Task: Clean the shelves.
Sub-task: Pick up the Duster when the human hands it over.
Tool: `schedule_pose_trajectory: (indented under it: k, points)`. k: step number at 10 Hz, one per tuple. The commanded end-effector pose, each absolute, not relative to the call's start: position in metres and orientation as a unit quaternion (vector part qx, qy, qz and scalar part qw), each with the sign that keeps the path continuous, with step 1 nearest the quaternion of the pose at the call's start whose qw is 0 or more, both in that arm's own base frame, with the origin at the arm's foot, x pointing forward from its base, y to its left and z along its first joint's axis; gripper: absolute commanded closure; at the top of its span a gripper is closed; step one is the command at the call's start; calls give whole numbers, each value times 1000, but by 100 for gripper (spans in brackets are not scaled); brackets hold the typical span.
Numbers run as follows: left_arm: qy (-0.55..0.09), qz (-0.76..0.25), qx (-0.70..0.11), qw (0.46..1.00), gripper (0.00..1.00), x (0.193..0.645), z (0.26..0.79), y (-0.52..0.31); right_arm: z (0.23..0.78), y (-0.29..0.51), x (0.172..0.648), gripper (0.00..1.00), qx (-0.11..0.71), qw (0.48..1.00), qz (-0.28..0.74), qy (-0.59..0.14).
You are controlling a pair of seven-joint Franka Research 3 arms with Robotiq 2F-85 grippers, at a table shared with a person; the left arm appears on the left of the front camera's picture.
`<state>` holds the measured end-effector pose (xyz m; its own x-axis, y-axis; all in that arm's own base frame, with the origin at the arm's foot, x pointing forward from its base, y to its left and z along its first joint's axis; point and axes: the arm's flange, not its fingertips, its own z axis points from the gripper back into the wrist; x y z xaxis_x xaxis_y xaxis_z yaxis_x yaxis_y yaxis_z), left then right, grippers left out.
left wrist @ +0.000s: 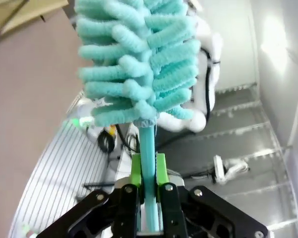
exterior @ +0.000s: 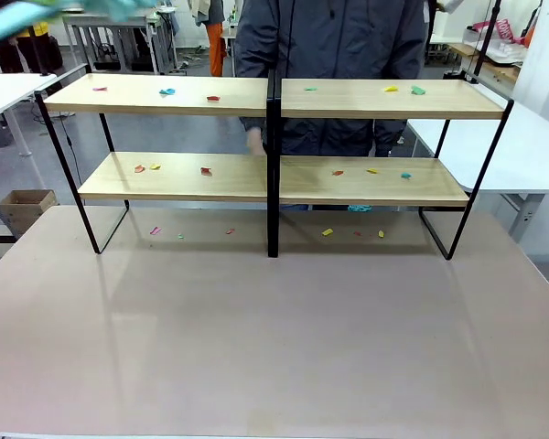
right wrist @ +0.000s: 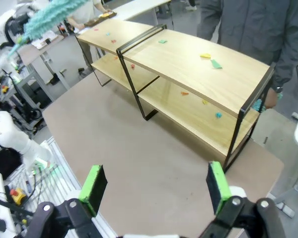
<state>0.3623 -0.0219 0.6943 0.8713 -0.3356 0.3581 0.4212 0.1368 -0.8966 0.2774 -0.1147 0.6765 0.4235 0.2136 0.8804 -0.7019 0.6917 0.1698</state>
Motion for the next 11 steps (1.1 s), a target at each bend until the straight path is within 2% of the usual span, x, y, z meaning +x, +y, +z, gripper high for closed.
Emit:
schedule_pose_trajectory:
  k: [1,4,7,8,11]
  points:
    - [-57,-295,-606,736,100,331,689,22,678,-114,277,0,270,800,288,-453]
    - [-149,-270,-616,725,100,270,691,106,678,-114,277,0,270,800,288,-453]
    - [-204,-248,-606,728,100,239,679,135,678,-114,277,0,270,800,288,-453]
    - [-169,-253,-620,724,100,250,692,135,678,-114,277,0,270,800,288,-453]
    - [-169,-253,-620,724,100,250,692,135,678,-114,277,0,270,800,288,-453]
